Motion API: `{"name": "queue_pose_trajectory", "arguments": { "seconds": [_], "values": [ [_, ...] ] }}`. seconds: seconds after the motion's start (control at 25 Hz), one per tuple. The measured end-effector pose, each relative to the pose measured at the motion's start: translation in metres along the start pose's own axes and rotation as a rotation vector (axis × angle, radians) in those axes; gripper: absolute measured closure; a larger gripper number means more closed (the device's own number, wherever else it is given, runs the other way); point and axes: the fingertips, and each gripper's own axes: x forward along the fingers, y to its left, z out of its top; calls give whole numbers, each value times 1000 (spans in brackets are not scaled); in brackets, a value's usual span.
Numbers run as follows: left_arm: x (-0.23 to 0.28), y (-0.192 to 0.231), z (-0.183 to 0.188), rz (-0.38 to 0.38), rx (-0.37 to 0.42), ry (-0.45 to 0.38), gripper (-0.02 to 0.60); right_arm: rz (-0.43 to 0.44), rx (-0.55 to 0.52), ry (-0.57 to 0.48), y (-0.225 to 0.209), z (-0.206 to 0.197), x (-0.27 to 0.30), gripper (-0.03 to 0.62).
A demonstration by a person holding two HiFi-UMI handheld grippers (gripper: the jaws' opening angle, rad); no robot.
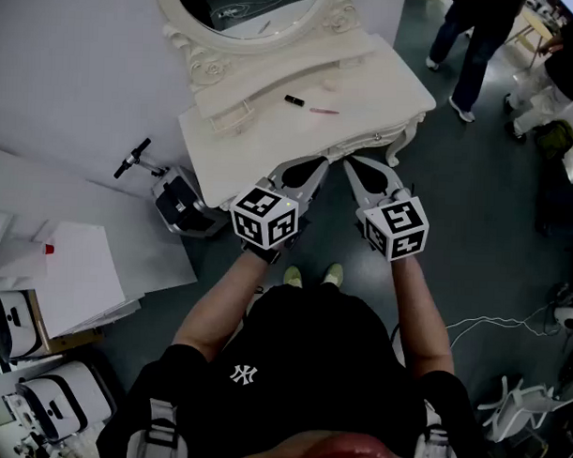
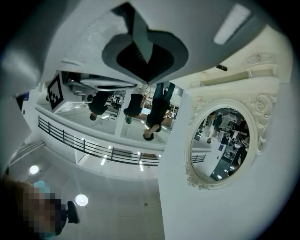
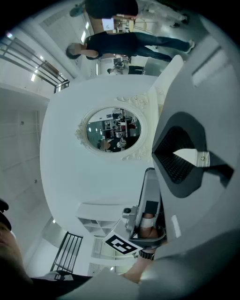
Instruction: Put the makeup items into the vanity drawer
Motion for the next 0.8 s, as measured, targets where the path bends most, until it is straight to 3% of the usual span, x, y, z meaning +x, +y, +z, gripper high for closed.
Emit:
{"name": "queue_pose_trajectory", "arguments": {
  "seconds": [0.48, 0.8],
  "values": [
    [18, -4, -9, 49, -8, 7, 581, 43, -2, -18, -21, -8, -7, 566],
    [21, 39, -13, 98, -1, 31, 581, 42, 9, -5, -37, -14, 24, 566]
  ]
}}
